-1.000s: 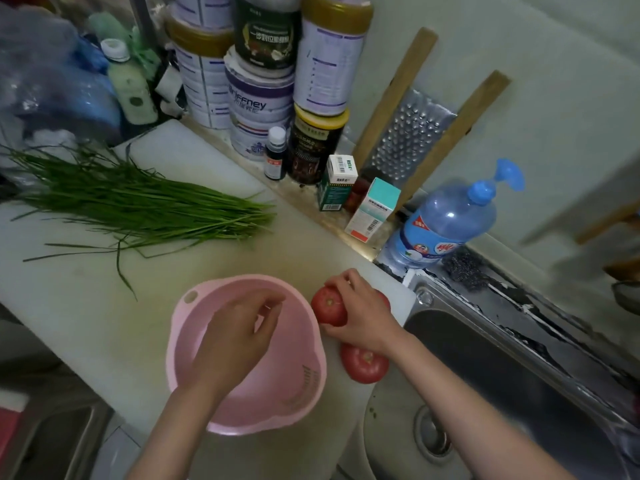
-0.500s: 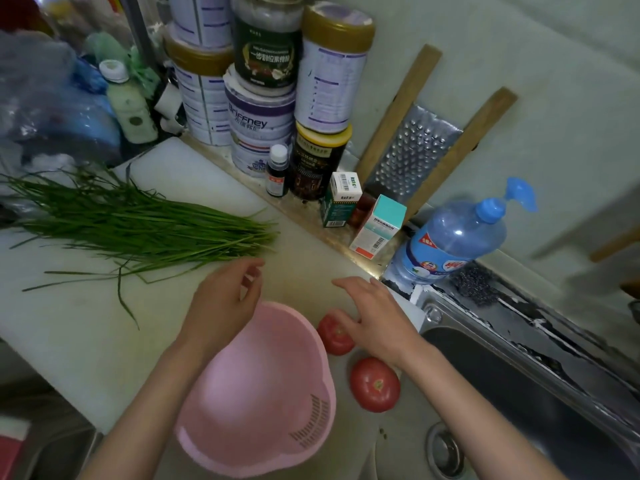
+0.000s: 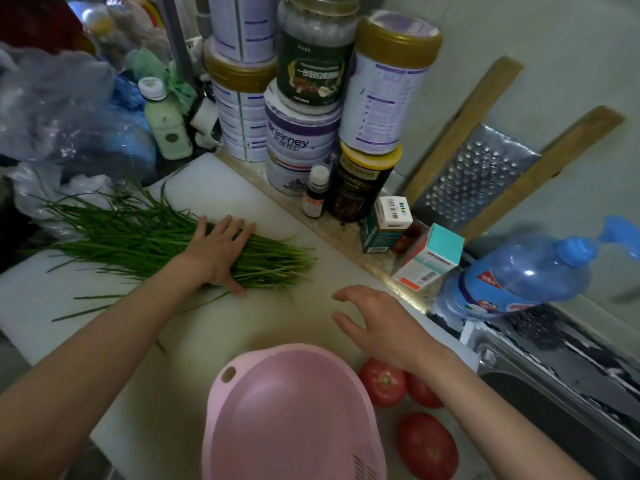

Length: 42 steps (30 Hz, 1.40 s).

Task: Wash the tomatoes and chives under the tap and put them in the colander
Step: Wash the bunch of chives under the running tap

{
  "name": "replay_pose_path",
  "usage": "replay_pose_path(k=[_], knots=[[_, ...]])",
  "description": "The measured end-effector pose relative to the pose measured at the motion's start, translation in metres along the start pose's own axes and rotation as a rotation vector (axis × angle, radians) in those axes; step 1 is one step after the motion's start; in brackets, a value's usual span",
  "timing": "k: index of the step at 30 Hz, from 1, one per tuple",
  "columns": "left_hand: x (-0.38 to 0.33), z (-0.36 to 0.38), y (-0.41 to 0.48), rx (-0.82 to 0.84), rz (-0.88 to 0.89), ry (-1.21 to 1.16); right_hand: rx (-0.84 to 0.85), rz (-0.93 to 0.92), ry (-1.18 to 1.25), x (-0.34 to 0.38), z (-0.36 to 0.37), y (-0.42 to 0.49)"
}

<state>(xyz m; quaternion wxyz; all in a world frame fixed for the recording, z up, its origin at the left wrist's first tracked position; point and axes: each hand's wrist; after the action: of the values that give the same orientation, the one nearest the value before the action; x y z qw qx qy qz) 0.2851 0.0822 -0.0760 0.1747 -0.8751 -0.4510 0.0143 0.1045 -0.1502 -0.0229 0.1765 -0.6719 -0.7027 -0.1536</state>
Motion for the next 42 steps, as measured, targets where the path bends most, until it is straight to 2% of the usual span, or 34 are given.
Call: replay_pose_path(k=[8,21,26,33,37,42], knots=[[0.001,-0.006,0.016,-0.136,0.17,0.133,-0.002,0.046,0.069,-0.009,0.009,0.01],[-0.021,-0.006,-0.015,-0.182,0.157,0.092,-0.106,0.126,0.202,-0.005,-0.015,-0.018],[-0.03,-0.01,-0.036,-0.151,0.139,-0.002,-0.102,0.145,0.242,0.006,-0.027,-0.039],[-0.031,-0.053,-0.057,-0.247,0.036,-0.157,-0.152,0.184,0.264,0.014,-0.048,-0.072],[-0.023,-0.051,-0.06,-0.191,-0.004,-0.187,-0.142,0.204,0.293,0.023,-0.044,-0.091],[-0.01,-0.035,-0.049,-0.158,-0.094,-0.413,-0.113,0.256,0.257,0.019,-0.028,-0.105]])
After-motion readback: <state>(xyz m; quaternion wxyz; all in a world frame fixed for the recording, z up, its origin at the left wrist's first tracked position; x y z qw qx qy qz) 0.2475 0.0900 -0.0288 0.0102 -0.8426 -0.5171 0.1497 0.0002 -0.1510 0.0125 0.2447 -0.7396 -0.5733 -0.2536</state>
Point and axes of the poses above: each hand's wrist, its own y-axis towards the middle knuckle, its own z-axis out of the palm, x = y × z, and after that the axes turned 12 degrees about -x, right-handed
